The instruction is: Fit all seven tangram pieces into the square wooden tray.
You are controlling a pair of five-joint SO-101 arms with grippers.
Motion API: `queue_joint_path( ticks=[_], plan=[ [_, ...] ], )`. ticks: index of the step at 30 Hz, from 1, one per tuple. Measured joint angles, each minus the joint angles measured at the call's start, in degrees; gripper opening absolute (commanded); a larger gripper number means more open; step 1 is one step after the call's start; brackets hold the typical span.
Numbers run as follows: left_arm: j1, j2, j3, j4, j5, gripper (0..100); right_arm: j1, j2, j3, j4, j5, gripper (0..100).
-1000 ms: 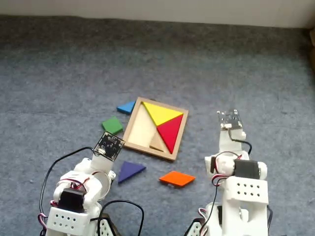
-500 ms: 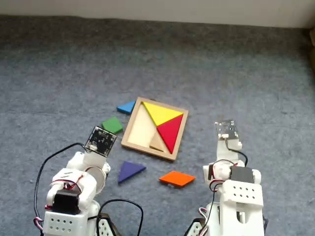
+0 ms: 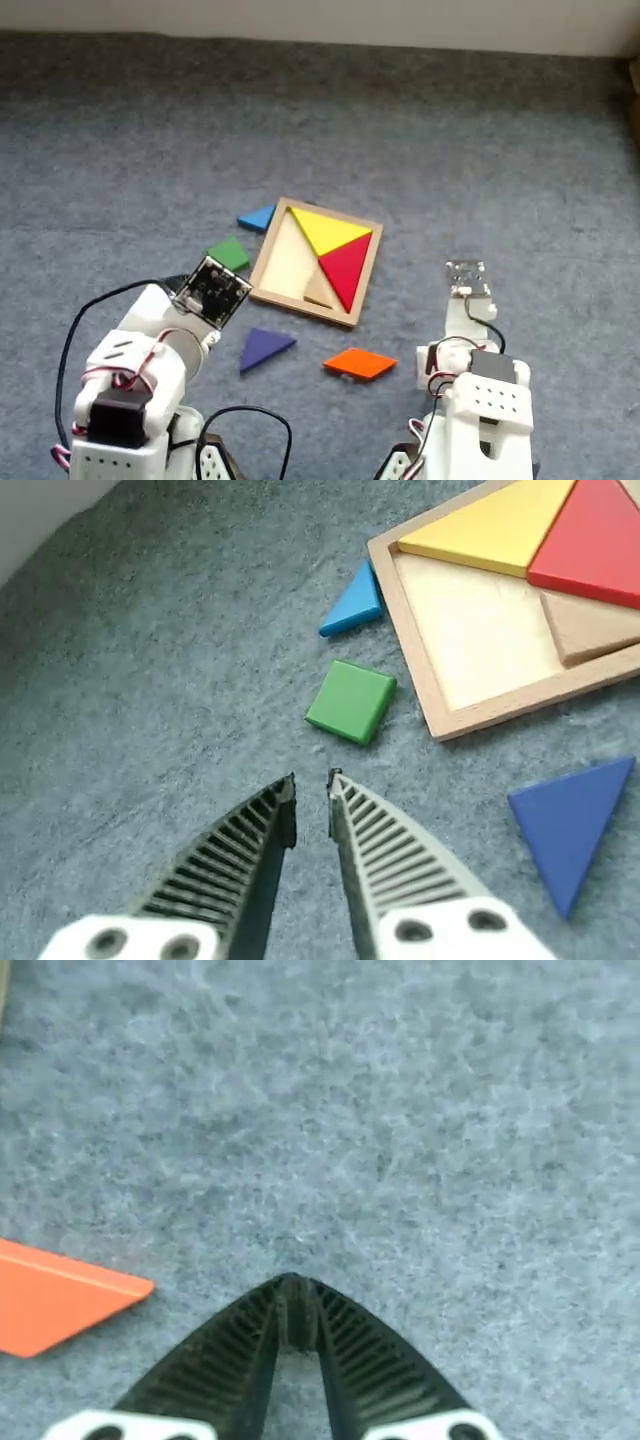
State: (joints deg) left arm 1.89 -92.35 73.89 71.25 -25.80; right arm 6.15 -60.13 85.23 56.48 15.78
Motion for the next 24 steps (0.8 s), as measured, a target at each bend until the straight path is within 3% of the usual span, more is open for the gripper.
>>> queue_joint_path(
  ticks=[4, 13, 24],
  plan=[
    [1.8, 13.7, -7.6, -0.2, 4.0, 24, 0.0, 0.0, 0.0, 0.0, 0.0, 0.5],
    [11.0, 46.3, -23.3, -1.1, 13.8, 24, 0.0, 0.0, 0.0, 0.0, 0.0, 0.5],
    [13.6, 77.4, -35.3, -16.4, 26.2, 24, 0.0, 0.0, 0.0, 0.0, 0.0, 0.5]
  ],
)
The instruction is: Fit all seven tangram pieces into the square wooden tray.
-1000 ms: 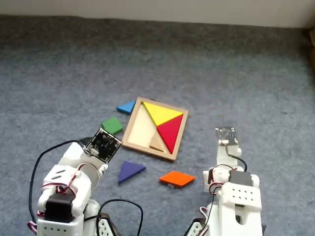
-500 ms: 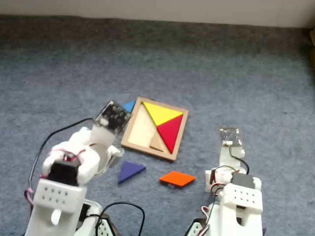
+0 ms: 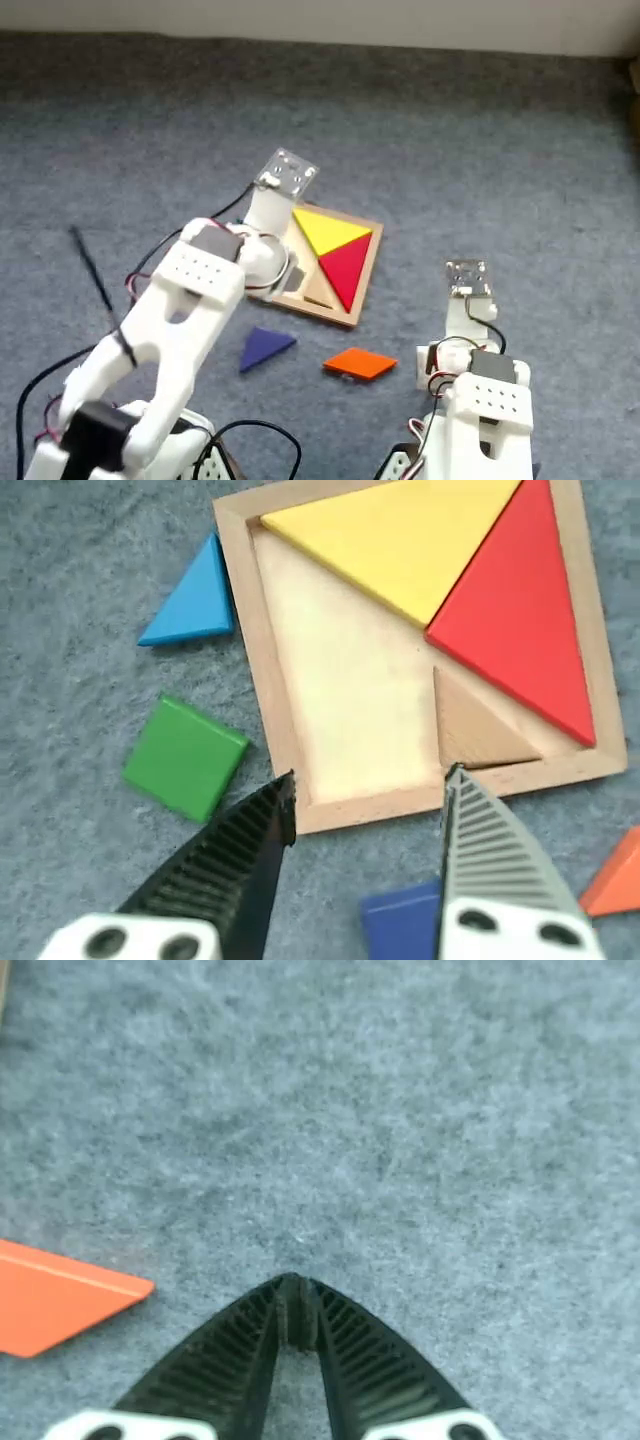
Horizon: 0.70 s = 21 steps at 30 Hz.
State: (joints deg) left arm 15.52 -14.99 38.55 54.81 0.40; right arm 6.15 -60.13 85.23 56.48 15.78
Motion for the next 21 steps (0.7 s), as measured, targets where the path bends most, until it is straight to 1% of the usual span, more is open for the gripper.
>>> queue_joint_path(
  ticks=[5, 9, 16, 21],
  plan=[
    [0.5, 10.5, -6.6, -1.1, 2.0, 24, 0.0, 0.0, 0.0, 0.0, 0.0, 0.5],
    [1.3, 15.6, -10.8, -1.1, 3.1, 24, 0.0, 0.0, 0.0, 0.0, 0.0, 0.5],
    [4.2, 17.8, -12.8, -1.2, 4.0, 24, 0.0, 0.0, 0.0, 0.0, 0.0, 0.5],
    [4.7, 17.8, -12.8, -1.4, 4.1, 24, 0.0, 0.0, 0.0, 0.0, 0.0, 0.5]
  ],
)
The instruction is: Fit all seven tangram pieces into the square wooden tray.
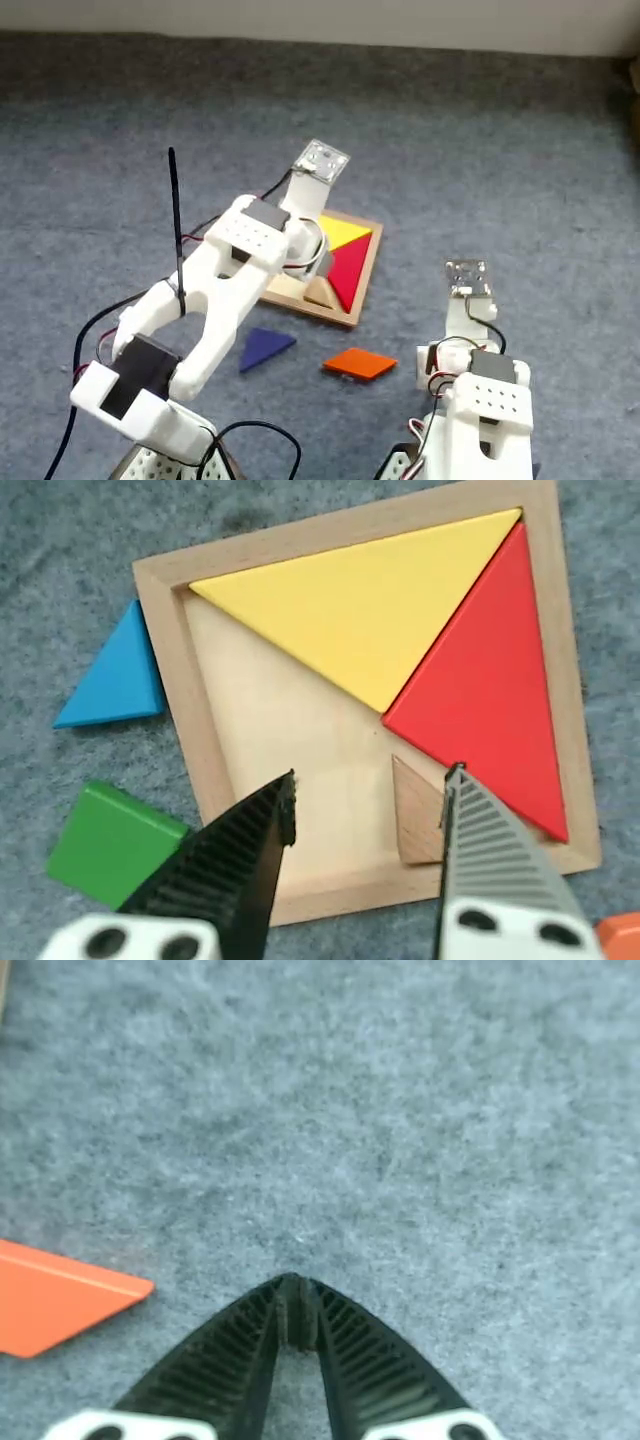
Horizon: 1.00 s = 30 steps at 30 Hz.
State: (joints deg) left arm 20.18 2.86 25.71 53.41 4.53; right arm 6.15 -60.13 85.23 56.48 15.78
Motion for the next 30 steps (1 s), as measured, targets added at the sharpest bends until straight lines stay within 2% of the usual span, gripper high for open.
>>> queue_joint_path(
  ticks=[17, 26, 30],
  plan=[
    [-0.4, 0.0, 4.5, -4.4, 0.0, 24, 0.0, 0.0, 0.0, 0.0, 0.0, 0.5],
    [-7.7, 0.0, 5.2, -3.8, -0.6, 24, 0.0, 0.0, 0.0, 0.0, 0.0, 0.5],
    [-8.3, 0.0, 5.2, -1.5, -2.9, 24, 0.0, 0.0, 0.0, 0.0, 0.0, 0.5]
  ],
)
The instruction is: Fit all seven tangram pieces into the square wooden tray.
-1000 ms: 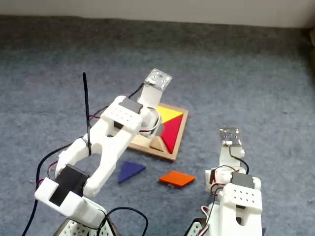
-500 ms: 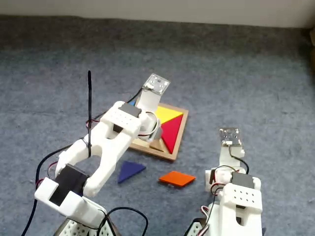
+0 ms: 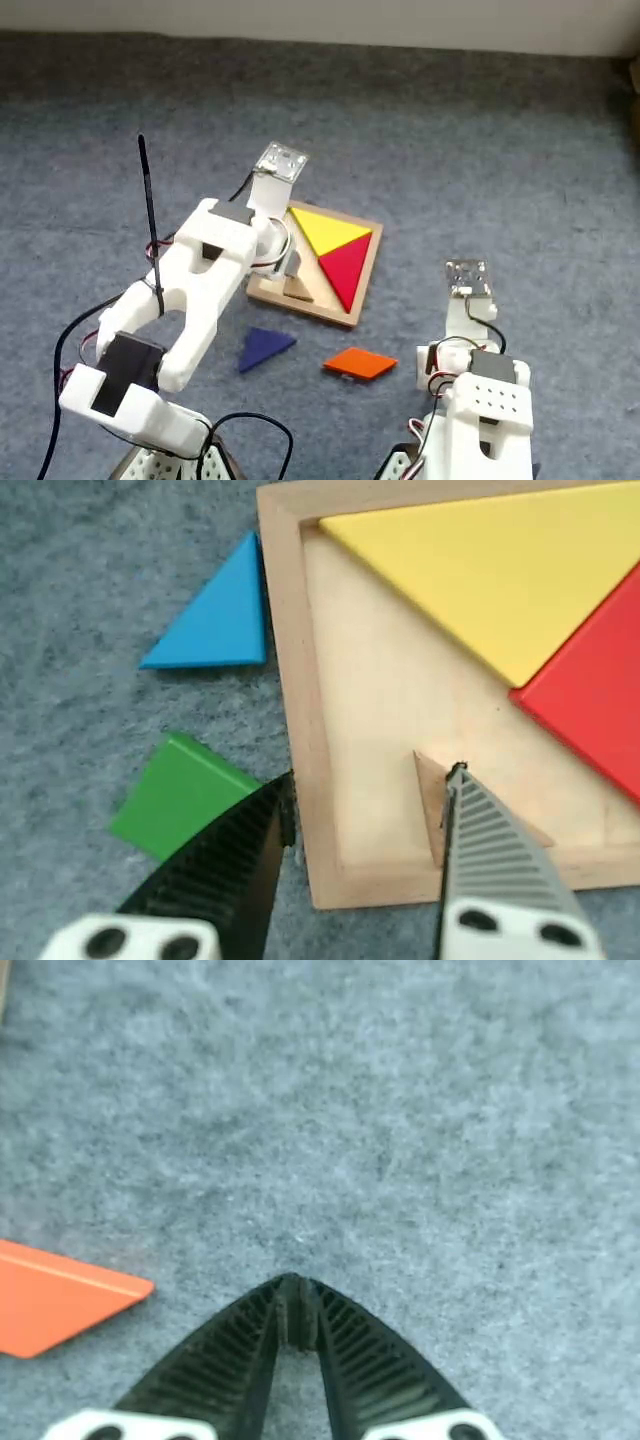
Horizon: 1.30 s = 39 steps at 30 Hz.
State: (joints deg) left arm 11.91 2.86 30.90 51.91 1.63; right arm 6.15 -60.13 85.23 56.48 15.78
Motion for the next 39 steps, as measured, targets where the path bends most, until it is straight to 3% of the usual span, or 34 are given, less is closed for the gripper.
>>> queue_joint_path(
  ticks=[11, 16, 28, 39],
  plan=[
    [-0.1, -7.1, -3.7, 12.2, -0.4, 24, 0.0, 0.0, 0.0, 0.0, 0.0, 0.5],
    [3.9, -10.3, -2.3, 14.4, -0.4, 24, 0.0, 0.0, 0.0, 0.0, 0.0, 0.5],
    [6.1, -5.8, 7.3, 0.5, 1.4, 24, 0.0, 0.0, 0.0, 0.0, 0.0, 0.5],
    [5.2, 10.6, -12.7, 4.1, 7.1, 24, 0.0, 0.0, 0.0, 0.0, 0.0, 0.5]
  ],
)
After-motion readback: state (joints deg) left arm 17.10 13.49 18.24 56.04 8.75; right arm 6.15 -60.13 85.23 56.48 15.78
